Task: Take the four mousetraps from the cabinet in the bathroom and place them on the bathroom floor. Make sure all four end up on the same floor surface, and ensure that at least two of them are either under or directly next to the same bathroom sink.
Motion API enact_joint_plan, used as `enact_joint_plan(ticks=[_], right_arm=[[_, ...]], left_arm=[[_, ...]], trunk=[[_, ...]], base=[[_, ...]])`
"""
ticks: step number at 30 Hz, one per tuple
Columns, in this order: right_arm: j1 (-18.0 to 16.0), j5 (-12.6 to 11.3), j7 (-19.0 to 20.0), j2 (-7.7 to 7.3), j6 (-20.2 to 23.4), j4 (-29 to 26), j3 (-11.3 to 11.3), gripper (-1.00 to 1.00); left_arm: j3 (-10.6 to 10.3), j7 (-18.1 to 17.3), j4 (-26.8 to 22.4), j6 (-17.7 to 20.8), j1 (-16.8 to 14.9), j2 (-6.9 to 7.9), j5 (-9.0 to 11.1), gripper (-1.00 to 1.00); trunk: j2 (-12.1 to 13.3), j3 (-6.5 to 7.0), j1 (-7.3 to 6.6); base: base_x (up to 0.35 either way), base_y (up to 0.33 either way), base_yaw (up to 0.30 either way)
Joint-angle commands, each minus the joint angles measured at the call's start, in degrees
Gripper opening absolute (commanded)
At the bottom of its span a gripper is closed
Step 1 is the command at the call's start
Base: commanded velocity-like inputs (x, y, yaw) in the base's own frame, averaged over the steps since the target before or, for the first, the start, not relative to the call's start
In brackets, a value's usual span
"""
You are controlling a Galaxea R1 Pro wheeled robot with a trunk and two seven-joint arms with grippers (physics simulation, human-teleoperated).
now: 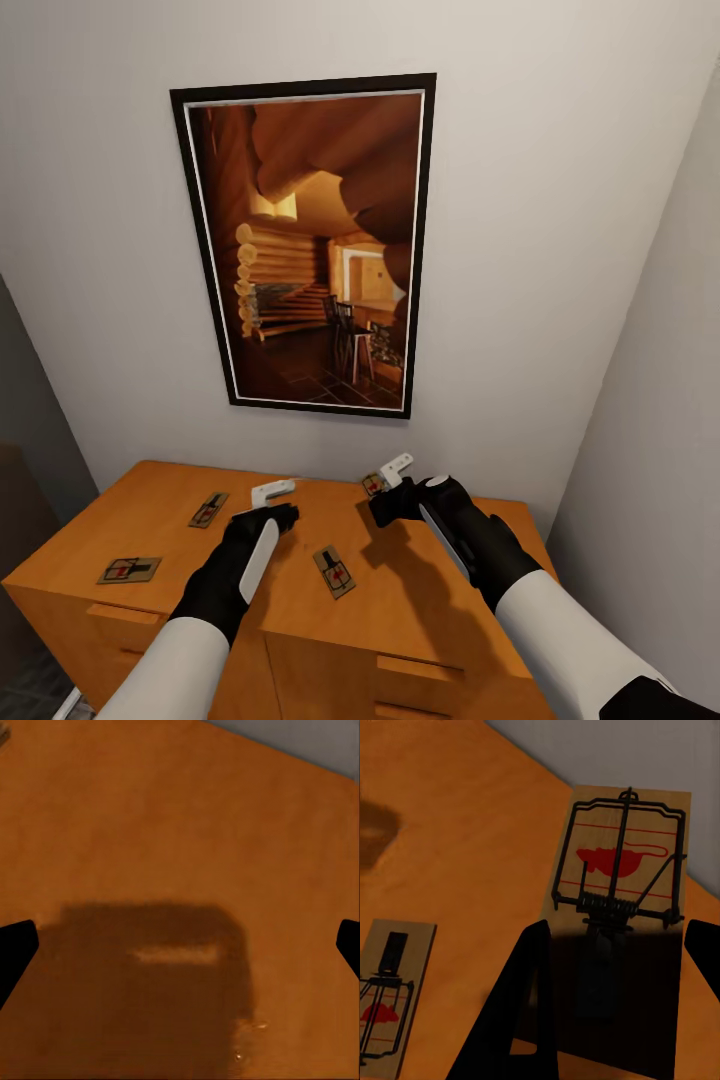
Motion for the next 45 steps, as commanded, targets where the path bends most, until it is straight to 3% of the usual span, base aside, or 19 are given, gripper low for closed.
enact_joint_plan(ticks=[1,2,4,5,8,11,17,23,27,30,33,34,37,38,40,41,45], right_arm=[[0.0,0.1,0.2,0.00,0.3,0.0,0.0,-1.00],[0.0,0.1,0.2,0.00,0.3,0.0,0.0,-1.00],[0.0,0.1,0.2,-0.01,0.3,0.0,-0.1,-1.00],[0.0,0.1,0.1,-0.02,0.3,0.0,-0.1,-1.00],[0.0,0.1,0.1,-0.03,0.3,0.0,-0.1,-1.00],[0.0,0.1,0.1,-0.02,0.3,0.0,-0.1,-1.00],[0.0,0.1,0.1,-0.02,0.3,0.0,-0.1,-1.00],[0.0,0.1,0.0,0.00,0.3,0.0,-0.1,-1.00],[0.0,0.1,0.0,0.00,0.3,0.0,-0.1,-1.00],[0.0,0.1,0.0,0.01,0.3,0.0,-0.1,-1.00],[0.0,0.1,0.0,0.01,0.3,0.0,0.0,-1.00],[0.0,0.1,0.0,0.01,0.3,0.0,0.0,-1.00],[0.0,0.1,0.0,0.01,0.3,0.0,0.0,-1.00],[0.0,0.1,0.0,0.01,0.3,0.0,0.0,-1.00],[0.0,0.1,0.0,0.01,0.3,0.0,0.0,-1.00],[0.0,0.1,0.0,0.01,0.3,0.0,0.0,-1.00],[0.0,0.0,0.0,0.01,0.3,0.0,0.0,-1.00]], left_arm=[[-0.2,4.8,-0.2,0.0,0.0,-0.04,1.1,1.00],[-0.3,6.5,-0.3,0.0,0.0,-0.04,1.4,1.00],[-0.5,10.5,-0.6,-0.1,0.0,-0.04,4.7,1.00],[-0.6,11.1,-0.7,-0.1,0.0,-0.04,6.0,1.00],[-0.8,12.6,-0.9,-0.2,0.0,-0.04,13.1,1.00],[-1.6,13.2,-1.0,-0.3,0.0,-0.04,16.5,1.00],[-5.6,14.5,-1.8,-0.3,0.0,-0.04,18.5,1.00],[-8.6,20.4,-3.2,-0.4,0.1,-0.04,19.3,1.00],[-10.2,23.2,-3.8,-1.9,0.1,-0.04,22.1,1.00],[-12.5,25.3,-4.1,-3.5,0.1,-0.04,25.0,1.00],[-16.9,28.7,-5.2,-5.2,0.2,-0.04,27.5,1.00],[-19.4,31.0,-6.3,-6.1,0.2,-0.04,28.6,1.00],[-24.1,36.7,-8.3,-8.2,0.4,-0.04,31.6,1.00],[-26.0,39.7,-8.9,-9.4,0.4,-0.04,33.4,1.00],[-27.8,42.2,-9.3,-10.6,0.4,-0.04,35.4,1.00],[-29.4,43.9,-9.5,-11.8,0.4,-0.04,37.5,1.00],[-33.1,45.9,-9.8,-14.6,0.5,-0.04,41.4,1.00]], trunk=[[0.0,-0.03,0.02],[0.0,-0.03,0.02],[0.0,-0.03,0.02],[0.0,-0.03,0.02],[0.0,-0.03,0.02],[0.0,-0.03,0.02],[0.0,-0.03,0.02],[0.0,-0.03,0.02],[0.0,-0.03,0.02],[0.0,-0.03,0.02],[0.0,-0.03,0.02],[0.0,-0.03,0.02],[0.0,-0.03,0.02],[0.0,-0.03,0.02],[0.0,-0.03,0.02],[0.0,-0.03,0.02],[0.0,-0.03,0.02]], base=[[0.000,0.000,0.000],[0.000,0.000,0.000],[0.000,0.000,0.000],[0.000,0.000,0.000],[0.000,0.000,0.000],[0.000,0.000,0.000],[0.000,0.000,0.000],[0.000,0.000,0.000],[0.000,0.000,0.000],[0.000,0.000,0.000],[0.000,0.000,0.000],[0.000,0.000,0.000],[0.000,0.000,0.000],[0.000,0.000,0.000],[0.000,0.000,0.000],[0.000,0.000,0.000],[0.000,0.000,0.000]])
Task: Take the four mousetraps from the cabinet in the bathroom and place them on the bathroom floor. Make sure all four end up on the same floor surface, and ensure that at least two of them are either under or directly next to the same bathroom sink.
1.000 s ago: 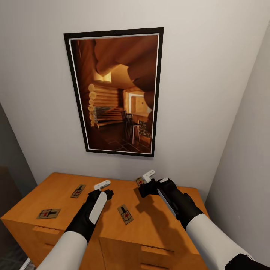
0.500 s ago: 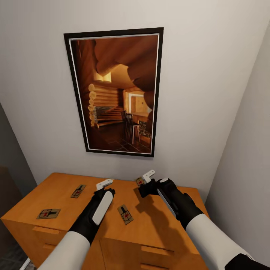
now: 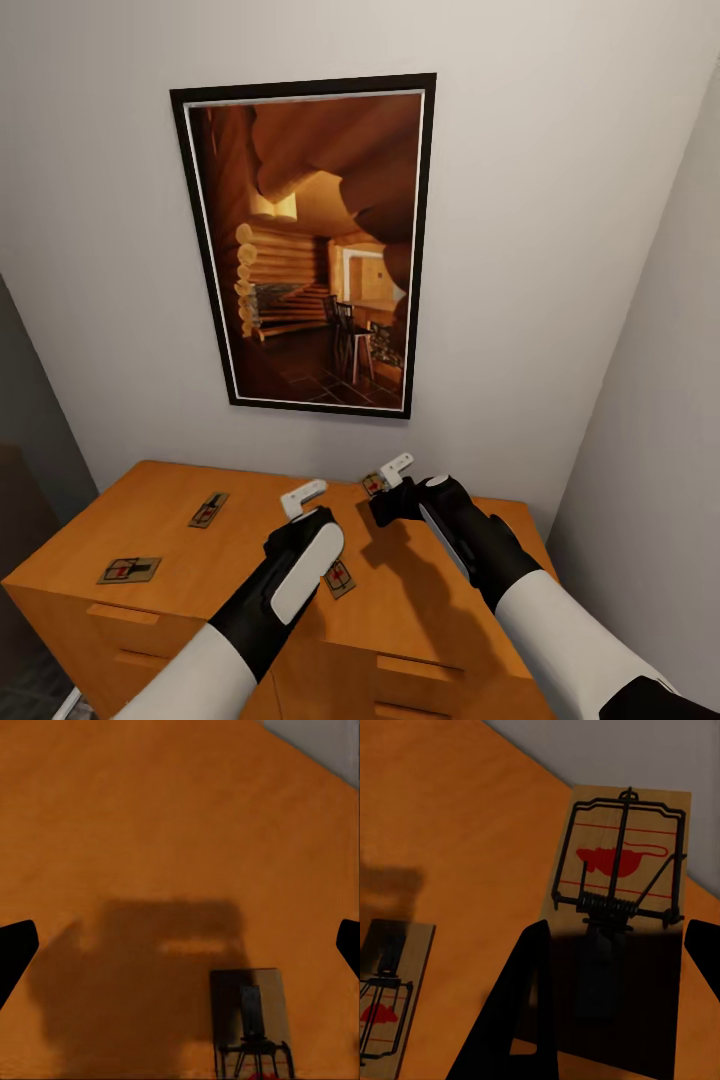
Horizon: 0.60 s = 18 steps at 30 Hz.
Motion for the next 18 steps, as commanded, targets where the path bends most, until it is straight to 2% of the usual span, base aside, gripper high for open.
enact_joint_plan(ticks=[1,5,18], right_arm=[[0.0,0.1,0.2,0.00,0.3,0.0,0.0,-1.00],[0.0,0.1,0.2,0.00,0.3,0.0,0.0,-1.00],[0.0,0.0,0.1,0.00,0.3,0.0,-0.2,-1.00]], left_arm=[[-0.7,0.5,-0.1,0.2,0.0,0.00,0.5,1.00],[-3.0,1.3,-0.1,-0.7,0.0,0.00,1.8,1.00],[-3.7,1.5,0.1,-1.2,-0.1,0.00,2.4,1.00]], trunk=[[0.0,-0.03,0.03],[0.0,-0.03,0.03],[0.0,-0.03,0.03]], base=[[0.000,0.000,0.000],[0.000,0.000,0.000],[0.000,0.000,0.000]])
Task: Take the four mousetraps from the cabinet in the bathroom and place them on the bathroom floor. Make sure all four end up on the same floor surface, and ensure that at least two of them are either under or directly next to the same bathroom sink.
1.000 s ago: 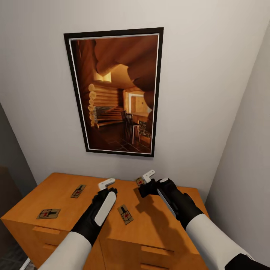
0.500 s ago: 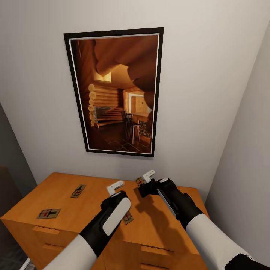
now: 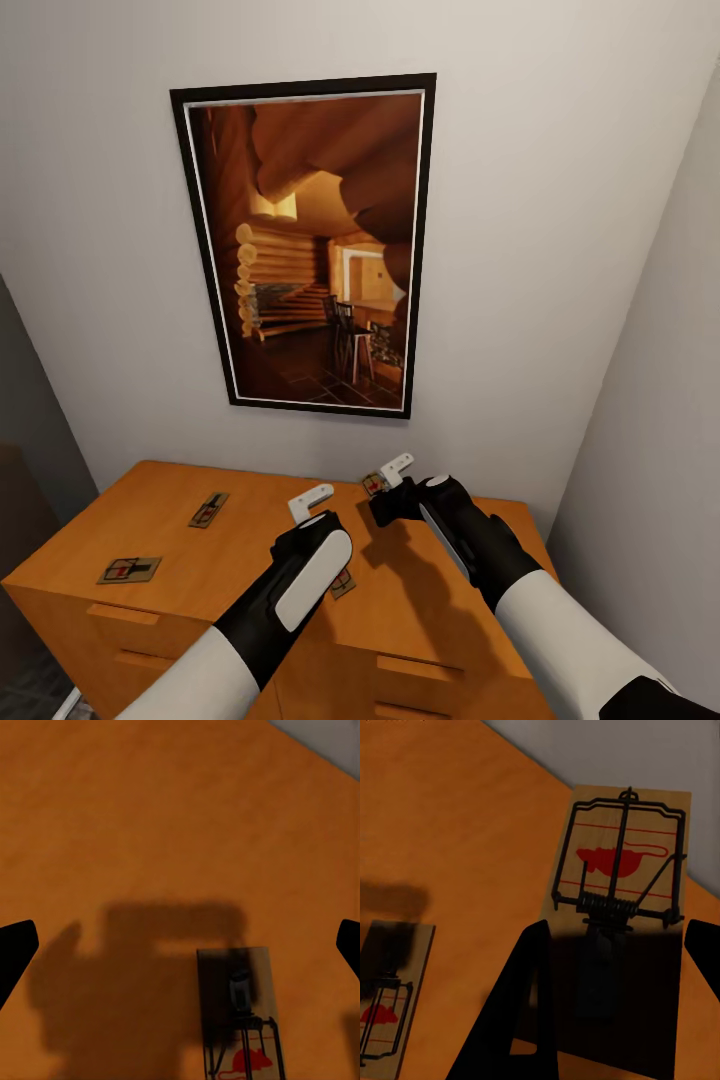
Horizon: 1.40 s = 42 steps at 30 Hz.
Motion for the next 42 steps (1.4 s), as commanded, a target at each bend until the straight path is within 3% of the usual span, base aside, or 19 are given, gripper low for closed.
enact_joint_plan(ticks=[1,20,26,32,42], right_arm=[[0.0,0.1,0.2,0.00,0.3,0.0,0.0,-1.00],[0.0,0.0,0.1,0.00,0.3,0.0,-0.1,-1.00],[0.0,0.0,0.1,-0.02,0.3,0.0,-0.1,-1.00],[0.0,0.0,0.1,-0.02,0.3,0.0,-0.1,-1.00],[0.0,0.0,0.1,-0.01,0.3,0.0,-0.1,-1.00]], left_arm=[[0.0,0.3,0.0,0.6,0.0,0.00,0.0,1.00],[-0.4,0.4,1.4,-0.3,0.1,0.00,3.0,1.00],[-5.4,0.8,4.6,-5.5,0.1,0.00,3.1,1.00],[-9.8,2.3,5.1,-7.3,0.1,0.00,3.2,1.00],[-11.8,2.3,4.9,-7.6,0.1,0.00,3.5,1.00]], trunk=[[0.0,-0.03,0.02],[0.0,-0.03,0.02],[0.0,-0.03,0.02],[0.0,-0.03,0.02],[0.0,-0.03,0.02]], base=[[0.000,0.000,0.000],[0.000,0.000,0.000],[0.000,0.000,0.000],[0.000,0.000,0.000],[0.000,0.000,0.000]])
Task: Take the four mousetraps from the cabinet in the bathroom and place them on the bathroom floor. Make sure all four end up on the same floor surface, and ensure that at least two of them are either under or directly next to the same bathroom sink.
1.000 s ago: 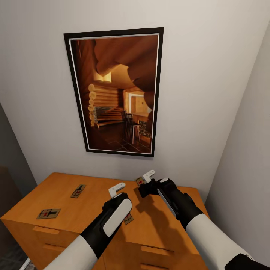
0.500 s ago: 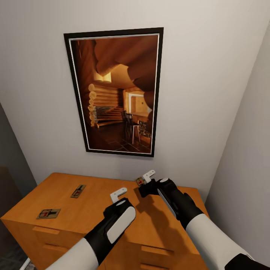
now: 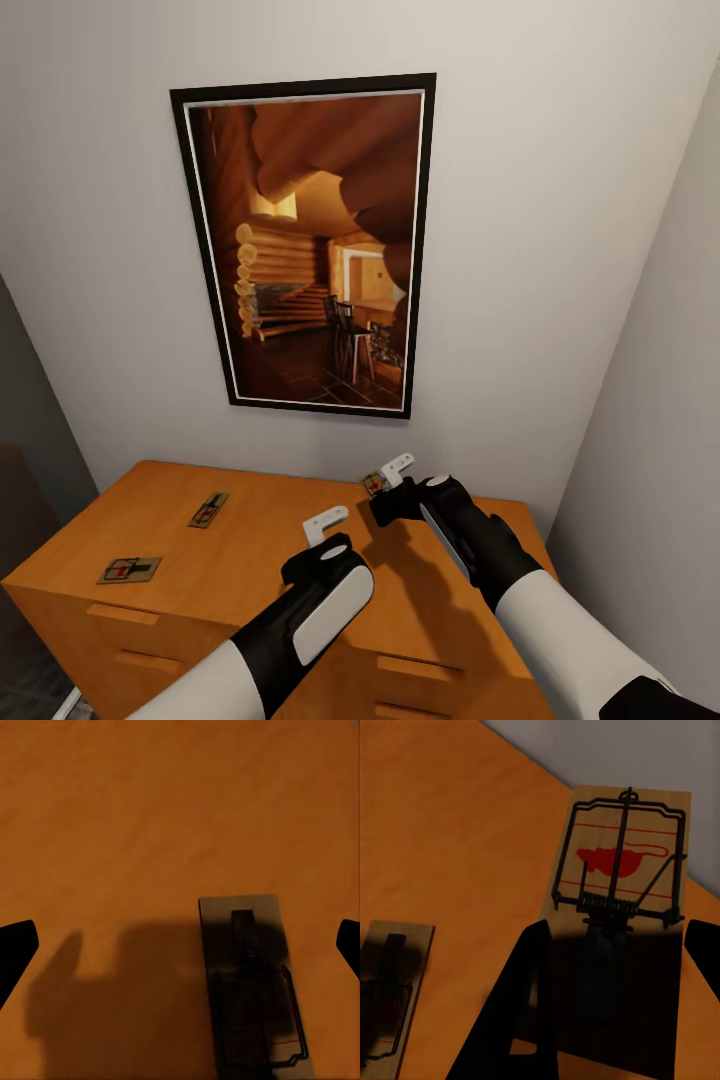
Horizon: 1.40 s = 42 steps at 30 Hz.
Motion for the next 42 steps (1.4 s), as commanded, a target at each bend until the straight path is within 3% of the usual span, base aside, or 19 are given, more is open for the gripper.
enact_joint_plan(ticks=[1,20,42], right_arm=[[0.0,0.1,0.2,0.00,0.3,0.0,0.0,-1.00],[0.0,0.2,0.2,-0.08,0.3,0.0,0.1,-1.00],[0.0,-0.1,0.3,-0.09,0.2,0.0,0.2,-1.00]], left_arm=[[-0.1,0.3,0.0,0.6,0.0,0.00,0.0,1.00],[-0.2,-2.1,-0.3,1.0,0.0,0.00,0.1,1.00],[-0.2,-2.1,-0.3,1.3,-0.1,0.00,0.0,1.00]], trunk=[[0.0,-0.03,0.03],[0.0,-0.03,0.03],[0.0,-0.03,0.03]], base=[[0.000,0.000,0.000],[0.000,0.000,0.000],[0.000,0.000,0.000]])
